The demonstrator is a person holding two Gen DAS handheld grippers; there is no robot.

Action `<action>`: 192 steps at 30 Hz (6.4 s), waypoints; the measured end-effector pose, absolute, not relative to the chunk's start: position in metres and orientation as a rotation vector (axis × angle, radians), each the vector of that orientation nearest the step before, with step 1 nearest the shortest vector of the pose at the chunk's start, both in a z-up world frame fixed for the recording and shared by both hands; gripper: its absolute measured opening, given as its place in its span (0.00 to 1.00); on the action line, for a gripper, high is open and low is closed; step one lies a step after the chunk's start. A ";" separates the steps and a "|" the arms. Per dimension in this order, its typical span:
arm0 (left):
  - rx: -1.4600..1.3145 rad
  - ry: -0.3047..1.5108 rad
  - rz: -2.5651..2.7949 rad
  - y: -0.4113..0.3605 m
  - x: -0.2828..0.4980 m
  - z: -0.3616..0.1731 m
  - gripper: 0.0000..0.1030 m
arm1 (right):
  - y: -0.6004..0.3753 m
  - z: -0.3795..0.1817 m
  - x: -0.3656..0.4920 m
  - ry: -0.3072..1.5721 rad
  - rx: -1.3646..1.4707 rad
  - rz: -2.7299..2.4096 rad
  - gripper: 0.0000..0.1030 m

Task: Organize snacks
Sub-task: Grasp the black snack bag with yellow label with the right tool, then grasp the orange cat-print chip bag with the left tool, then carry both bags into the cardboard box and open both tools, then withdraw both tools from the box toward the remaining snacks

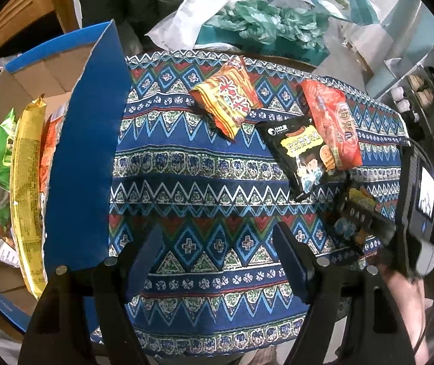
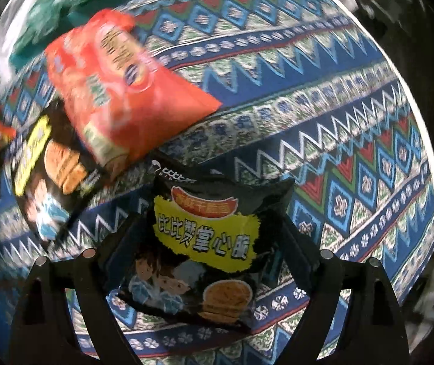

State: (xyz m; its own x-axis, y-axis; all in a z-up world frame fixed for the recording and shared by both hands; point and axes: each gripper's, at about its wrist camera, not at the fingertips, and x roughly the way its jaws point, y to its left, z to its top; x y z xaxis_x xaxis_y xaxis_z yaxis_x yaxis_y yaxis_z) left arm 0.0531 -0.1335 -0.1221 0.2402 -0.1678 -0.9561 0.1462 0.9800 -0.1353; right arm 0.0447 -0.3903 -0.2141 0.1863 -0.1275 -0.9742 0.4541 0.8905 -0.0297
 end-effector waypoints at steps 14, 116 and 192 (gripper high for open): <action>-0.047 1.269 -0.184 -0.132 0.091 -0.121 0.74 | -0.393 -0.182 0.016 1.264 0.300 -0.294 0.70; -0.093 1.116 0.011 0.111 0.120 -0.049 0.45 | -0.062 -0.028 0.122 1.042 -0.041 0.332 0.70; -0.043 1.265 -0.177 -0.109 0.102 -0.063 0.78 | -0.341 -0.100 0.104 1.162 0.076 0.014 0.83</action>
State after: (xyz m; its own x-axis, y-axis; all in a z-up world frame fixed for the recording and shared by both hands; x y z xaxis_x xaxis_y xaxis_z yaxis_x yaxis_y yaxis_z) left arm 0.1018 -0.1089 -0.0631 0.2891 -0.1567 -0.9444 0.1087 0.9855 -0.1302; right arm 0.1041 -0.3414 -0.0998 0.3977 0.0508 -0.9161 0.0284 0.9973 0.0676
